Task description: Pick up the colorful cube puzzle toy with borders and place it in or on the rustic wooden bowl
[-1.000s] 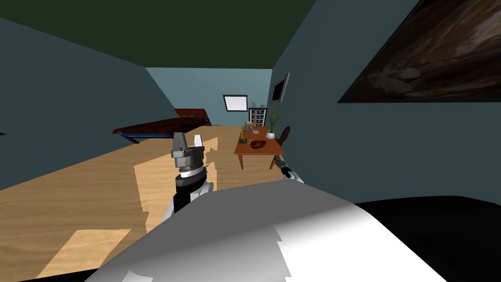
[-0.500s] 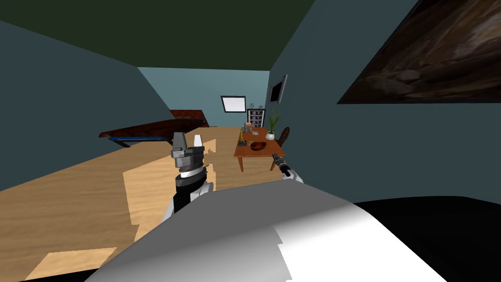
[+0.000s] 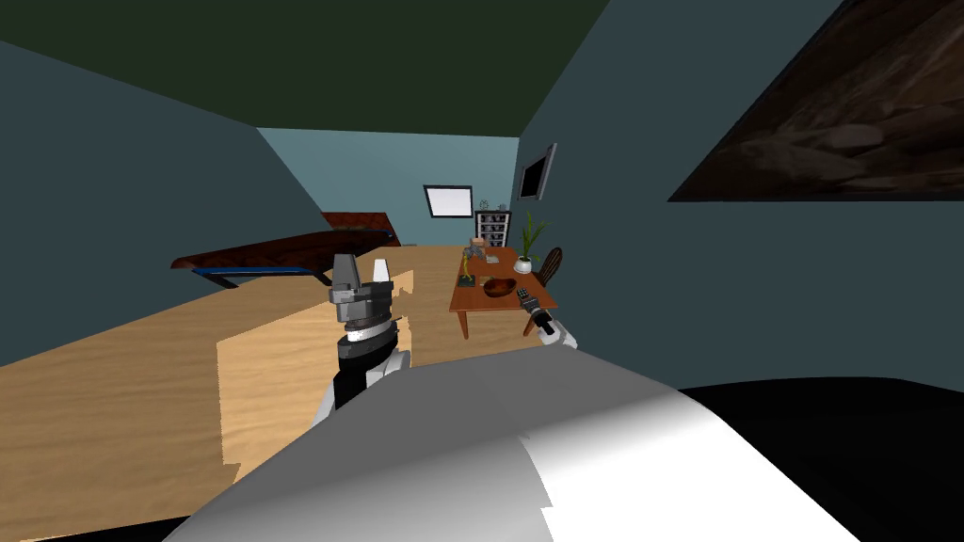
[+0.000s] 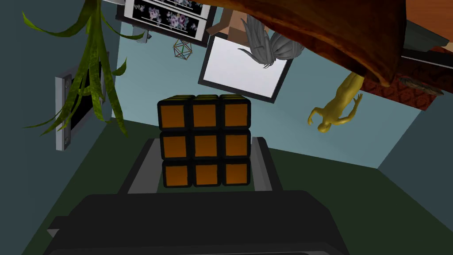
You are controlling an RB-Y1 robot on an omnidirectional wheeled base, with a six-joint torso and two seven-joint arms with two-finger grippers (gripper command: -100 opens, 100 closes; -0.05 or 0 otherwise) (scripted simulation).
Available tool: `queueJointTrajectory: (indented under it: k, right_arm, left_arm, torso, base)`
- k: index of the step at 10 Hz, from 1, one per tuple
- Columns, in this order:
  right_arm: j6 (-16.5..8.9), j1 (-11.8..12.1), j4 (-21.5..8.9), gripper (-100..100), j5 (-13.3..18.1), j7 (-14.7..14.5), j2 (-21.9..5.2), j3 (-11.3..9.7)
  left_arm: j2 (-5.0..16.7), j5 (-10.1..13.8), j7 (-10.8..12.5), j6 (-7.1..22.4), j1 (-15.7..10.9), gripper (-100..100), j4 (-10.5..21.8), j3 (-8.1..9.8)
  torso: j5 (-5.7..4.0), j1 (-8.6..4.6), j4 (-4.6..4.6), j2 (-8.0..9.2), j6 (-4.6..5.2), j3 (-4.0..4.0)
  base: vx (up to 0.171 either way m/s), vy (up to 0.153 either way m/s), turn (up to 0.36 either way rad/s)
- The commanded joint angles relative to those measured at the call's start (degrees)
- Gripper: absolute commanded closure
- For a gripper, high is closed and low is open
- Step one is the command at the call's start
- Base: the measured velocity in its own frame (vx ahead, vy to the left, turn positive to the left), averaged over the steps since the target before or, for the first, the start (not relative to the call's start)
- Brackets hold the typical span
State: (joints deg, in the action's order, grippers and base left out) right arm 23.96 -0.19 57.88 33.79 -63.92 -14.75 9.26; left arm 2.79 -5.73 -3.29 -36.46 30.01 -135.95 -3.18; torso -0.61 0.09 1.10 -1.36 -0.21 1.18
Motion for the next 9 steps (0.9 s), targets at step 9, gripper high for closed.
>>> queueJointTrajectory:
  k: [9]
  right_arm:
    - [5.5,-1.3,5.8,100,-5.5,-10.6,-0.2,-6.4]
  left_arm:
    - [0.0,0.0,0.0,0.0,0.0,0,0.0,-0.01]
  torso:
    - [-0.05,0.08,-0.05,0.37,0.10,-0.19]
  base:
    - [0.180,0.008,0.007]
